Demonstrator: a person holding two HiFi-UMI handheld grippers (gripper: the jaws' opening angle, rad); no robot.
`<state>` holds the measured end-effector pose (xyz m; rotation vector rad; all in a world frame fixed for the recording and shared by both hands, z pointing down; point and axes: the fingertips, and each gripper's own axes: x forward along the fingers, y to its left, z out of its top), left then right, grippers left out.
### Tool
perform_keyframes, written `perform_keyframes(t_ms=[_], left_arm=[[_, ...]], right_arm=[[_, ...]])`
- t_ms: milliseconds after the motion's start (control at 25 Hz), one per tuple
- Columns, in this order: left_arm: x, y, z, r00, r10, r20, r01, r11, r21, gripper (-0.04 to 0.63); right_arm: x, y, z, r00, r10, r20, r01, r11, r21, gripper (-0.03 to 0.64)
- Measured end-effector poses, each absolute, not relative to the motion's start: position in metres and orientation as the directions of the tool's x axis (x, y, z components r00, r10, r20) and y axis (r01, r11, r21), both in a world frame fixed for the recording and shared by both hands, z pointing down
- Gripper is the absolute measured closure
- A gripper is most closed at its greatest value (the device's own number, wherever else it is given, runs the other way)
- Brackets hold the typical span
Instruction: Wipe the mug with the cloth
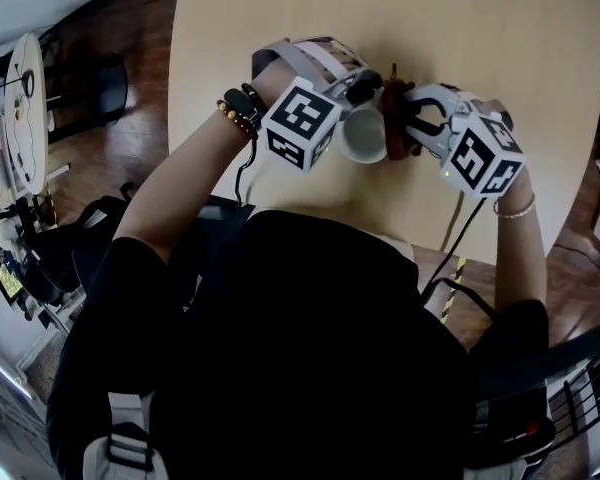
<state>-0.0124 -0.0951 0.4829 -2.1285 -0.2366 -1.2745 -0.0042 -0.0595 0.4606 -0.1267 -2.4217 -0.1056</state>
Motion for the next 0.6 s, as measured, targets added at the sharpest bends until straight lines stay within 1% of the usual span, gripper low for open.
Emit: perform_keyframes(t_ms=[200, 520, 600], left_arm=[[-0.011, -0.096, 0.48, 0.51, -0.179, 0.842, 0.451, -0.777, -0.439, 0.534], [-0.011, -0.092, 0.482, 0.521, -0.163, 0.838, 0.428, -0.799, -0.421, 0.535], [-0.012, -0.093, 0.482, 0.522, -0.165, 0.837, 0.423, -0.802, -0.422, 0.535]], right_arm=[[-0.011, -0.068, 0.456, -0.75, 0.048, 0.66, 0.137, 0.987, 0.085, 0.555], [-0.016, -0.073, 0.466, -0.748, 0.044, 0.663, 0.126, 0.989, 0.077, 0.555], [-0.015, -0.074, 0.47, -0.731, 0.038, 0.681, 0.132, 0.988, 0.086, 0.555]])
